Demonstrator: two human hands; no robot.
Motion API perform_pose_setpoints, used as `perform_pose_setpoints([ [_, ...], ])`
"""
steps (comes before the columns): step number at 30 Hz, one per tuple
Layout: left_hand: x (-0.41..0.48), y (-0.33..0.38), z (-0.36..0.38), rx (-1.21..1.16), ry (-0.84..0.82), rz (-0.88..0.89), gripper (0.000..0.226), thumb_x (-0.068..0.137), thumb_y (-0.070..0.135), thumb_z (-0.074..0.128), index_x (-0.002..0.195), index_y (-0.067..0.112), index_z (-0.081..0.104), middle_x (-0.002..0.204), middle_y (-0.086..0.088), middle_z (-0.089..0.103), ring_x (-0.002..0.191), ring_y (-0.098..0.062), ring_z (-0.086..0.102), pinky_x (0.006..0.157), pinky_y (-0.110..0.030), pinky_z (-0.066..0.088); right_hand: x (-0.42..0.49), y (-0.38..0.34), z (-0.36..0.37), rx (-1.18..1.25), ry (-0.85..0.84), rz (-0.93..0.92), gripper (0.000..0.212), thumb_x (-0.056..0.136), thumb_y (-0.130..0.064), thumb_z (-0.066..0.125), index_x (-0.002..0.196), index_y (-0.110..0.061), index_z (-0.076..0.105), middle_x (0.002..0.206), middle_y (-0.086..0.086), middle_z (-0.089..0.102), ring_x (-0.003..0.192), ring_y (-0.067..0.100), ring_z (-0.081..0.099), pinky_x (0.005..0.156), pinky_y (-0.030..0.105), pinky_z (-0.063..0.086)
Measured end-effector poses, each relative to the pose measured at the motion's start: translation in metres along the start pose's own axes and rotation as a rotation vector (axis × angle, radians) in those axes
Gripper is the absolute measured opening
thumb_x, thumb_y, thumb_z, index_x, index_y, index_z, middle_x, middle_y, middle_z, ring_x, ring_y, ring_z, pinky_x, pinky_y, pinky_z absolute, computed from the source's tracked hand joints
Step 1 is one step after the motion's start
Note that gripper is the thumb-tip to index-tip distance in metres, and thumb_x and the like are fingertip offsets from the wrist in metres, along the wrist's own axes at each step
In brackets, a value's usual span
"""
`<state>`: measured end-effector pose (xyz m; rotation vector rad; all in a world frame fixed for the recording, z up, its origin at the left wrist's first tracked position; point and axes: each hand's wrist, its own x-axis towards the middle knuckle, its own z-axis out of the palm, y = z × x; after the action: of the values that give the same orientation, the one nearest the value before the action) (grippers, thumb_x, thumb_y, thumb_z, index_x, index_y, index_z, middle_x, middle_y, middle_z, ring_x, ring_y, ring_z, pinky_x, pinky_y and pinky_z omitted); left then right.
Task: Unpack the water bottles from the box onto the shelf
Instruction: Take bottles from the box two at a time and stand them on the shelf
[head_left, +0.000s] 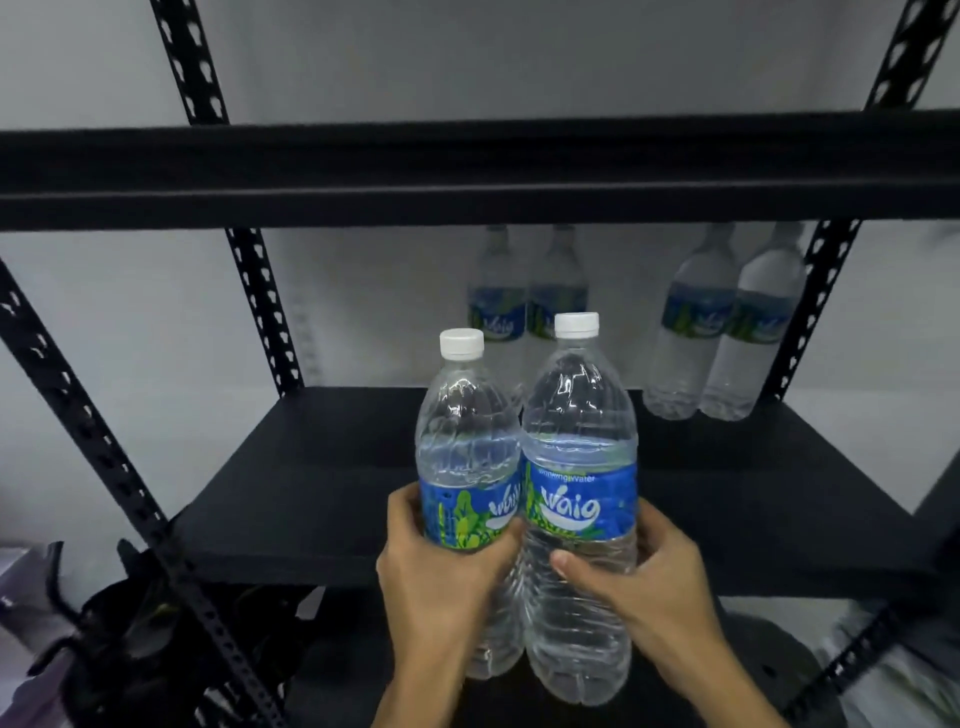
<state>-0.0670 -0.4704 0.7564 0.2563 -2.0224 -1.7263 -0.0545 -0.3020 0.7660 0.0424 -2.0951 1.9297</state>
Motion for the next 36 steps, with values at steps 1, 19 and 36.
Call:
perform_pose_setpoints([
  [1,0.006,0.005,0.004,0.006,-0.004,0.016,0.066,0.047,0.028,0.099,0.099,0.028,0.059,0.080,0.014,0.073,0.069,0.010,0.068,0.055,-0.005,0.048,0.007,-0.002,-0.001,-0.002,0.001,-0.014,0.052,0.052,0.001,0.091,0.096,-0.017,0.069,0.086,-0.005,0.077,0.077,0.012,0.074,0.063,0.018,0.055],
  [19,0.084,0.010,0.075,-0.030,0.027,0.098,0.069,0.053,0.024,0.099,0.108,0.018,0.057,0.084,0.018,0.068,0.070,0.017,0.065,0.059,-0.003,0.047,0.110,0.020,-0.008,-0.019,0.030,-0.105,0.055,0.058,-0.008,0.091,0.106,-0.016,0.067,0.094,-0.004,0.076,0.086,0.010,0.073,0.073,0.022,0.058],
  [36,0.104,-0.012,0.097,-0.067,-0.046,0.192,0.072,0.063,0.022,0.095,0.116,0.023,0.047,0.101,0.011,0.069,0.086,0.009,0.069,0.071,-0.007,0.051,0.140,0.056,-0.007,0.010,-0.025,-0.113,0.076,0.061,-0.012,0.090,0.128,-0.015,0.055,0.109,-0.004,0.072,0.098,0.008,0.070,0.083,0.026,0.058],
])
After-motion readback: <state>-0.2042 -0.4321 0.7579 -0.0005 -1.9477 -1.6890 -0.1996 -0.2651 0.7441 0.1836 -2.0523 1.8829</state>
